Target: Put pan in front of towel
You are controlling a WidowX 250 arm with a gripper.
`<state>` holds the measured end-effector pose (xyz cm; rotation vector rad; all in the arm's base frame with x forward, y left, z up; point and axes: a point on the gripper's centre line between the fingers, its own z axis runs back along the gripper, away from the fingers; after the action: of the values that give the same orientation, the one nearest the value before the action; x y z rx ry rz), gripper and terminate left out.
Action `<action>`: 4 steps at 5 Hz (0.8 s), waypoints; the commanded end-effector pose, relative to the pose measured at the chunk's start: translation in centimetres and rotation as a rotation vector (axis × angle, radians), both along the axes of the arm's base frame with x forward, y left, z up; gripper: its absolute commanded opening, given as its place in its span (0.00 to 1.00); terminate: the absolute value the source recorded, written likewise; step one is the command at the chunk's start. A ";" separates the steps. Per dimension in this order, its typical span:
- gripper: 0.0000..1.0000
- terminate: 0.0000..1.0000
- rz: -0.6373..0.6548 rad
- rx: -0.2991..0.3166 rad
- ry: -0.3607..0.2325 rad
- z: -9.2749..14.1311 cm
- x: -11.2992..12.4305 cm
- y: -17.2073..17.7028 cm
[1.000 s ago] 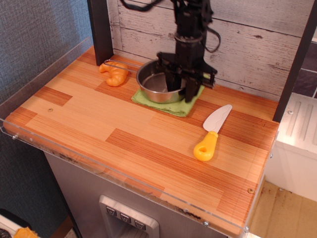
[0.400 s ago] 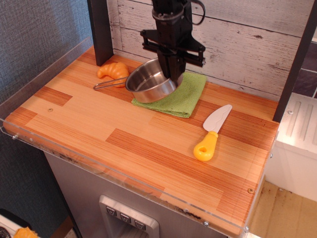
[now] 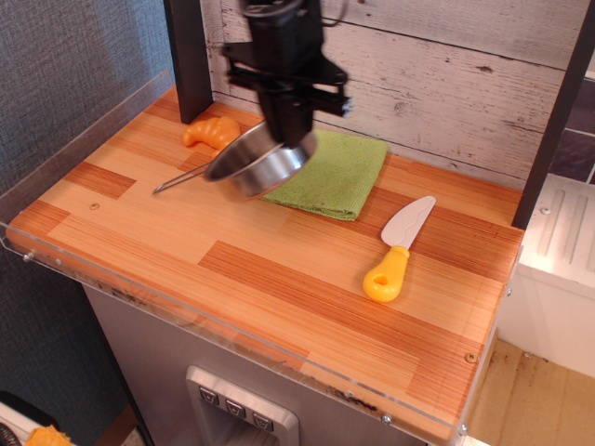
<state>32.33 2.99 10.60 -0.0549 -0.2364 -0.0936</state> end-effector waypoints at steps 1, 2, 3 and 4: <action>0.00 0.00 -0.092 0.030 0.042 -1.2 -4.2 0.7; 0.00 0.00 -0.164 0.015 0.089 -3.9 -5.7 0.0; 0.00 0.00 -0.204 0.037 0.104 -5.2 -6.1 -1.0; 0.00 0.00 -0.244 0.061 0.121 -5.8 -6.3 -1.7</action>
<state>25.85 0.98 4.24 -0.0297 -0.0859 -0.3336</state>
